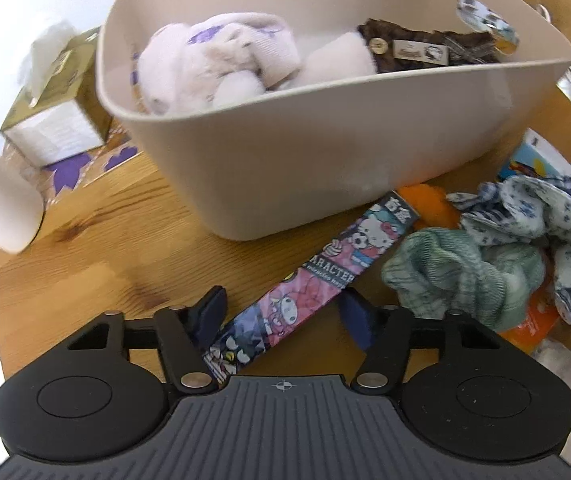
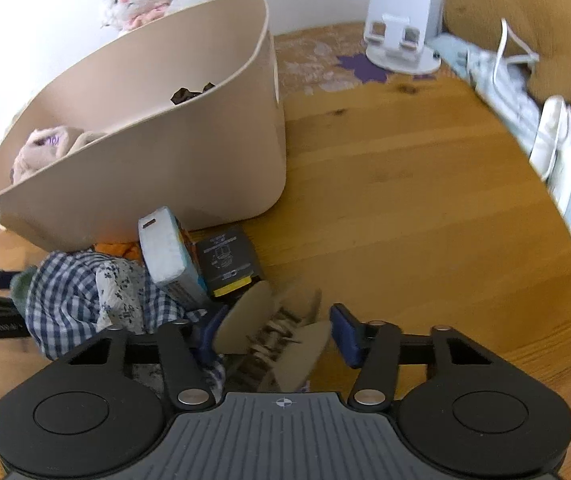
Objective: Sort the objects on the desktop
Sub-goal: 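Grasp the Hello Kitty blind-box stick with the left gripper while the right grasps the hair clip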
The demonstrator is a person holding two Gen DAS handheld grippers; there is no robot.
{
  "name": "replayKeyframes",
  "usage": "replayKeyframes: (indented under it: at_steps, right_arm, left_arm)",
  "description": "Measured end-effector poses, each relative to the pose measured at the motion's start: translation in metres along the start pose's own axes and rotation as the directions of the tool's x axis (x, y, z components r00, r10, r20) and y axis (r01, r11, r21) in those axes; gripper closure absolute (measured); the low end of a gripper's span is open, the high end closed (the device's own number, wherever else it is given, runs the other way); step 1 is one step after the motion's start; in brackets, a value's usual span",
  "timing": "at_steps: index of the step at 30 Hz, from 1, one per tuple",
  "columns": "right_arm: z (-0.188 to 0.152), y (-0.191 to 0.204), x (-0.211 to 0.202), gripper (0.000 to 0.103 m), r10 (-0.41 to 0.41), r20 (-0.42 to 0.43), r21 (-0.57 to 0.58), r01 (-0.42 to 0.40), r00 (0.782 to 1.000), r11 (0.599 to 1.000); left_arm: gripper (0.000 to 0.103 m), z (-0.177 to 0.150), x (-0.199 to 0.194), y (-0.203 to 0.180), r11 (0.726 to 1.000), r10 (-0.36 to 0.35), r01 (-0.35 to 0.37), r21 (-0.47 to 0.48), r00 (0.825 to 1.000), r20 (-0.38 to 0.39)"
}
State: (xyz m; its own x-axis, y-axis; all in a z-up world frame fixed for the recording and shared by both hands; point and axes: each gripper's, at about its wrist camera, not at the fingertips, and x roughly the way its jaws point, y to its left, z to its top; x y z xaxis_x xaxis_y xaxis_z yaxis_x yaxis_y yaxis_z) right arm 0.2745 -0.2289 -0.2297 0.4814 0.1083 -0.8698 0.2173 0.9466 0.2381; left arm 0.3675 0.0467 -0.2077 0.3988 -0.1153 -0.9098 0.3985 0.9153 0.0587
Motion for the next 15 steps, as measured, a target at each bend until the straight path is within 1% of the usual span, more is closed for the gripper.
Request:
replayKeyframes:
  at_steps: [2, 4, 10, 15]
  right_arm:
    - [-0.001, -0.001, 0.0, 0.051, 0.009, -0.004, 0.024, -0.009, 1.0, 1.0]
    - [-0.001, -0.004, 0.0, 0.053, 0.023, -0.007, 0.039, -0.023, 1.0, 0.999]
    - [-0.002, -0.01, -0.003, 0.054, 0.042, -0.006, 0.064, -0.042, 0.999, 0.997]
    - [-0.003, -0.019, -0.011, 0.054, 0.051, 0.016, 0.075, -0.052, 0.999, 0.996]
  left_arm:
    - [0.05, 0.0, -0.001, -0.004, 0.999, -0.022, 0.022, 0.025, 1.0, -0.006]
    - [0.059, 0.001, 0.0, -0.003, 0.998, -0.062, 0.062, 0.02, 0.998, -0.022]
    - [0.072, -0.002, -0.005, -0.013, 0.994, -0.095, 0.098, 0.058, 0.994, -0.047]
    - [0.079, -0.006, -0.008, -0.02, 0.991, -0.116, 0.119, 0.054, 0.991, -0.059]
